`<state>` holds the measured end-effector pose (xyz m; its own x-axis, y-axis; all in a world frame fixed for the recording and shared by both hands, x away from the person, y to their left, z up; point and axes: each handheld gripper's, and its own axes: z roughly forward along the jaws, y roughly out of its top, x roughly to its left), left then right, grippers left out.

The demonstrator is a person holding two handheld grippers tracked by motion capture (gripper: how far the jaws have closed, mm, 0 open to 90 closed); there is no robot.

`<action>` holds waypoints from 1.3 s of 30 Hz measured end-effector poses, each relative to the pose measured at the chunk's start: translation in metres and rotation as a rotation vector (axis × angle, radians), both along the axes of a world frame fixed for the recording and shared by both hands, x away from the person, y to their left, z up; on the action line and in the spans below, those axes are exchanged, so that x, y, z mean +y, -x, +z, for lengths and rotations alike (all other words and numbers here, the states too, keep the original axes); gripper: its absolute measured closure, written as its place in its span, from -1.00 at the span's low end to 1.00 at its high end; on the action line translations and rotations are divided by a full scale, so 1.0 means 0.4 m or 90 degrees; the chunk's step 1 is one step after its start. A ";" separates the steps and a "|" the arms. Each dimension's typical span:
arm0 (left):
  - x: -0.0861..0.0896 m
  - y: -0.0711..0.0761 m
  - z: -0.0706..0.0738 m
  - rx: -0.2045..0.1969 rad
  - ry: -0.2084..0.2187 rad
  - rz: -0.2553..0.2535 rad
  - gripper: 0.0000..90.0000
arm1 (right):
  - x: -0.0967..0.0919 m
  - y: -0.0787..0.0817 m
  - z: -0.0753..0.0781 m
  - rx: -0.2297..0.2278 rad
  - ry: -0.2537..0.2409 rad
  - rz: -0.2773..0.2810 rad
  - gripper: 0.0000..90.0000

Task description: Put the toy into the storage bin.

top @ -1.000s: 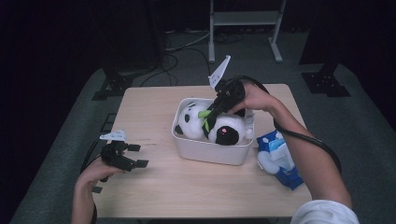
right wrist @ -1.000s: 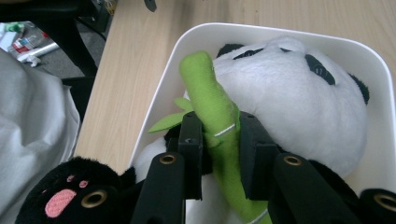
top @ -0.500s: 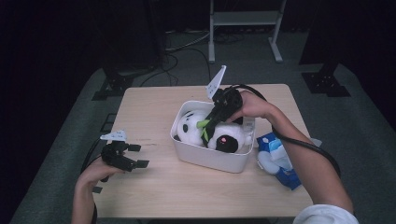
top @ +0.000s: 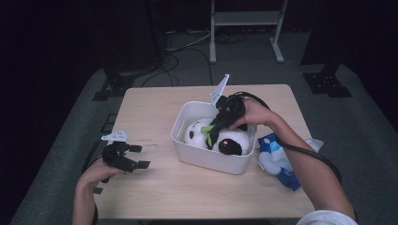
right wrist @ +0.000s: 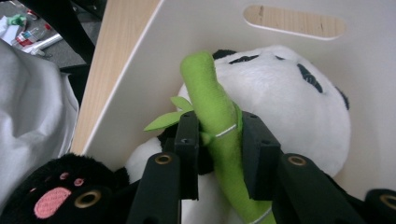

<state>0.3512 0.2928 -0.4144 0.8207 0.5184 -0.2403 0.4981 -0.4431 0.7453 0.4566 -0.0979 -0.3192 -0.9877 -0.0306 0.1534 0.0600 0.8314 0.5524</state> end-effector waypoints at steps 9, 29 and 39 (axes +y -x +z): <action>-0.004 0.001 0.001 -0.001 0.003 -0.002 -0.79 | 0.000 0.012 0.005 -0.009 -0.004 -0.030 0.27; -0.015 0.005 -0.001 0.000 -0.003 -0.007 -0.79 | -0.103 0.062 0.052 -0.024 -0.059 -0.098 0.07; -0.025 0.010 0.002 -0.004 -0.010 -0.011 -0.79 | -0.193 0.101 0.069 -0.037 -0.086 -0.147 0.03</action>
